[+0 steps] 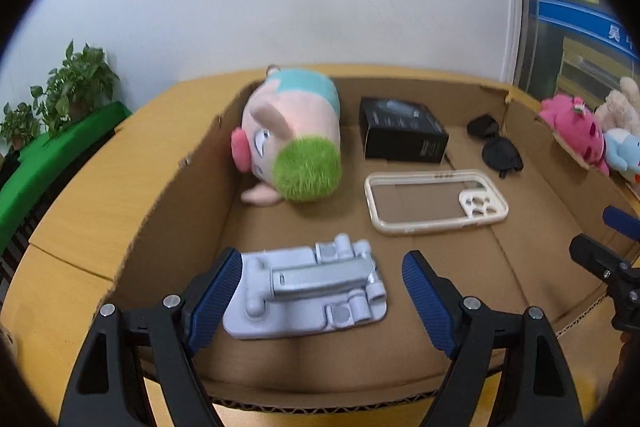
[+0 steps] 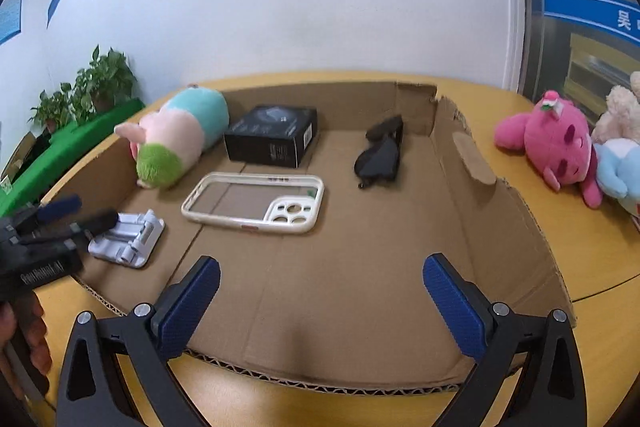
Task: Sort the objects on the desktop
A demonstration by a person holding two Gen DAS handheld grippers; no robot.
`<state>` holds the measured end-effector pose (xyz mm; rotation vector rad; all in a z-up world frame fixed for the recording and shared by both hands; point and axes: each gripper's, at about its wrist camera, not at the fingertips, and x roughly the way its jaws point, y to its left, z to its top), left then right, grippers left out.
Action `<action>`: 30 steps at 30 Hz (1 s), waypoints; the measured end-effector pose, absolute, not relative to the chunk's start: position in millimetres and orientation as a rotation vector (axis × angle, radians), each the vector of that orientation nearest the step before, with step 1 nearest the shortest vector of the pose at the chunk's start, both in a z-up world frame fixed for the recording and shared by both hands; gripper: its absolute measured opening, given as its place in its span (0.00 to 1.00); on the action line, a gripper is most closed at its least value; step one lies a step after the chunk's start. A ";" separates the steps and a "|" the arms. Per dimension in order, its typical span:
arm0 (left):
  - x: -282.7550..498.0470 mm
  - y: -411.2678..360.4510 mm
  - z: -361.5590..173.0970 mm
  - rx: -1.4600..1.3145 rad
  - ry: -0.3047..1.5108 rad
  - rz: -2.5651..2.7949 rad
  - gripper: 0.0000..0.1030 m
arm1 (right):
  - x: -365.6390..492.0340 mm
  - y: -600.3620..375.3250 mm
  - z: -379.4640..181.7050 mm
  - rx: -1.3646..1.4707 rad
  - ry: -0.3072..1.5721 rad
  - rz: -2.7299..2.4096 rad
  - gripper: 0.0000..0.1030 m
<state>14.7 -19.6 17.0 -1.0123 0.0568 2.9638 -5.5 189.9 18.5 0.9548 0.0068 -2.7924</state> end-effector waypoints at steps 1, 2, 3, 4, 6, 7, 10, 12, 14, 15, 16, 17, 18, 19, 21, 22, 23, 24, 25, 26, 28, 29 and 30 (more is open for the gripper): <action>14.9 -19.6 16.8 -0.998 0.058 2.970 0.80 | -4.6 189.8 17.9 0.928 0.010 -2.799 1.00; 16.1 -19.7 15.7 -0.984 0.059 2.979 0.80 | -3.7 189.6 17.0 0.909 0.012 -2.804 1.00; 16.4 -20.3 14.4 -0.971 0.060 2.983 0.81 | -2.2 189.5 16.4 0.886 0.012 -2.813 1.00; 16.8 -20.1 13.7 -0.943 0.061 2.990 0.82 | 0.5 189.8 16.0 0.856 0.012 -2.826 1.00; 20.2 -20.1 12.5 -0.874 0.067 3.002 0.83 | 5.4 190.2 15.2 0.800 0.010 -2.849 1.00; 23.1 -20.1 12.2 -0.833 0.069 3.012 0.83 | 9.0 190.3 14.2 0.760 0.011 -2.861 1.00; 26.1 -20.2 12.5 -0.800 0.067 3.022 0.83 | 10.4 189.7 13.3 0.761 0.014 -2.857 1.00; 26.3 -20.0 12.5 -0.799 0.067 3.023 0.83 | 9.8 189.8 14.1 0.762 0.016 -2.855 1.00; 25.9 -20.1 12.6 -0.798 0.068 3.022 0.83 | 10.3 190.0 13.8 0.762 0.014 -2.856 1.00; 25.5 -20.3 12.5 -0.798 0.068 3.022 0.83 | 9.8 190.0 14.1 0.763 0.014 -2.855 1.00; 25.2 -20.3 12.5 -0.798 0.068 3.022 0.83 | 9.9 190.0 13.9 0.762 0.014 -2.855 1.00; 25.2 -20.2 12.6 -0.797 0.069 3.021 0.83 | 10.2 189.8 13.8 0.762 0.015 -2.855 1.00; 25.0 -20.2 12.8 -0.795 0.070 3.020 0.83 | 10.2 189.9 14.1 0.761 0.015 -2.856 1.00; 24.7 -20.3 12.9 -0.794 0.071 3.020 0.83 | 10.3 190.1 14.1 0.761 0.014 -2.856 1.00; 24.4 -20.3 13.1 -0.794 0.071 3.020 0.83 | 9.9 190.2 14.3 0.762 0.015 -2.855 1.00; 24.5 -20.2 13.1 -0.793 0.071 3.020 0.83 | 9.8 190.2 14.1 0.762 0.015 -2.855 1.00; 24.3 -20.1 13.3 -0.791 0.072 3.019 0.83 | 9.9 190.1 14.4 0.762 0.014 -2.855 1.00; 24.2 -20.0 13.2 -0.791 0.072 3.018 0.83 | 9.9 190.1 14.4 0.762 0.014 -2.855 1.00; 24.2 -20.1 13.1 -0.792 0.072 3.017 0.83 | 10.0 190.2 14.3 0.762 0.015 -2.856 1.00; 24.3 -20.1 13.2 -0.791 0.073 3.017 0.83 | 10.0 190.2 14.0 0.762 0.015 -2.855 1.00; 24.1 -20.3 13.2 -0.792 0.072 3.016 0.83 | 10.2 190.2 14.1 0.761 0.014 -2.855 1.00; 24.1 -20.3 13.2 -0.792 0.072 3.017 0.83 | 10.2 190.2 14.2 0.761 0.015 -2.855 1.00; 24.0 -20.4 13.1 -0.792 0.072 3.016 0.83 | 10.0 190.2 14.0 0.761 0.015 -2.856 1.00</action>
